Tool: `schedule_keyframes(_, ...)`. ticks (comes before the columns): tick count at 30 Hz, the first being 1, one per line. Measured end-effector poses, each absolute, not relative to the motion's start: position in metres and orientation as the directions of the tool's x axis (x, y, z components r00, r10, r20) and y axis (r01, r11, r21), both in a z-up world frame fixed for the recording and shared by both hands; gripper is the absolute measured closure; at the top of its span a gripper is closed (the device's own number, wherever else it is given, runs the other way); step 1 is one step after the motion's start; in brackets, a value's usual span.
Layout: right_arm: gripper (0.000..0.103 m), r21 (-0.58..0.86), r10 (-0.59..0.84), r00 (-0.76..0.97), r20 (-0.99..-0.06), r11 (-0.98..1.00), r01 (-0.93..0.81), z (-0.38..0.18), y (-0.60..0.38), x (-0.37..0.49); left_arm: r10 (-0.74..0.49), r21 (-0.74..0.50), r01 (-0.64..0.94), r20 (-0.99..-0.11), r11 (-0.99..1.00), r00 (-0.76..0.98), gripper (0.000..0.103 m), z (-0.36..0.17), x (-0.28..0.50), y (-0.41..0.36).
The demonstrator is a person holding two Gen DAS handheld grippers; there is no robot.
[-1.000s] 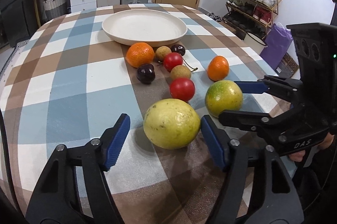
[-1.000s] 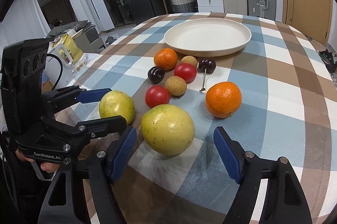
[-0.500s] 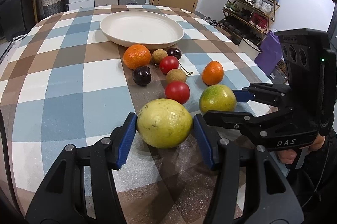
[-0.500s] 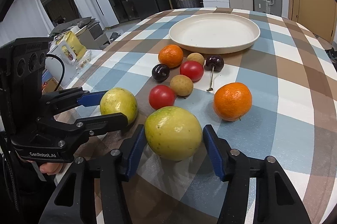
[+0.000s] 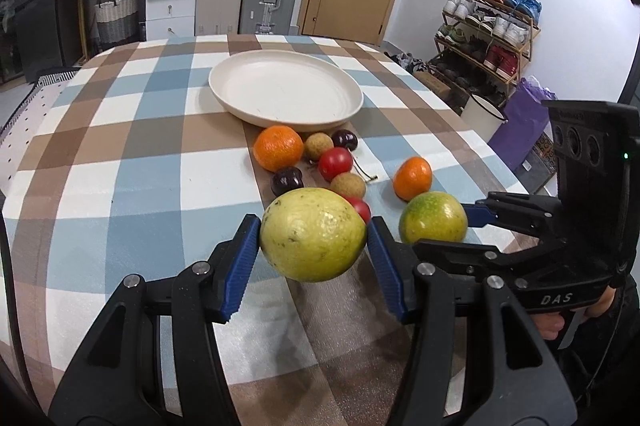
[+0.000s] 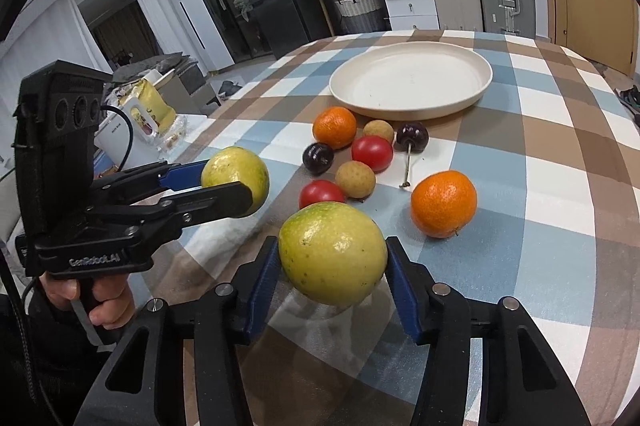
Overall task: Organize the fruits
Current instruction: 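Carry both held yellow fruits up and over onto the white plate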
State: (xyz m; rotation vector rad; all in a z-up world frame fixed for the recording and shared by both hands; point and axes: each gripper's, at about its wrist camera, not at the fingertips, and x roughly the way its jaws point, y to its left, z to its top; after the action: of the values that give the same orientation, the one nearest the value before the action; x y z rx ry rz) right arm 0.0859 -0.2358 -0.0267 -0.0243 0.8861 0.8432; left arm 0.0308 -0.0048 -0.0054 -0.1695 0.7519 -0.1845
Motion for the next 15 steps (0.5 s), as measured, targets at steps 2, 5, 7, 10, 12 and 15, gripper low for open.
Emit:
schedule_keyframes(2,0.050,0.320,0.652,0.341,-0.677,0.678,-0.662,-0.022,-0.237,0.087,-0.220,-0.218,0.098,-0.656,0.971,0.722,0.051,-0.002,0.033,-0.003)
schedule_keyframes(5,0.050,0.331,0.668,0.349,-0.657,0.672,-0.663,-0.014,-0.240,0.088,-0.210,-0.219,0.085,-0.646,0.972,0.733,0.051,0.003,0.039,0.000)
schedule_keyframes(7,0.050,0.324,0.669,0.365,-0.648,0.675,-0.663,-0.007,-0.241,0.090,-0.206,-0.217,0.083,-0.642,0.973,0.738,0.051,0.006,0.043,0.000)
schedule_keyframes(10,0.050,0.329,0.671,0.381,-0.636,0.683,-0.652,0.000,-0.244,0.095,-0.201,-0.212,0.082,-0.637,0.974,0.744,0.051,0.010,0.051,0.000)
schedule_keyframes(12,0.050,0.330,0.670,0.396,-0.628,0.690,-0.645,0.005,-0.245,0.100,-0.194,-0.204,0.081,-0.632,0.976,0.750,0.051,0.013,0.057,-0.001)
schedule_keyframes(15,0.050,0.326,0.665,0.419,-0.618,0.701,-0.634,0.011,-0.248,0.109,-0.196,-0.195,0.092,-0.621,0.976,0.759,0.051,0.017,0.064,-0.004)
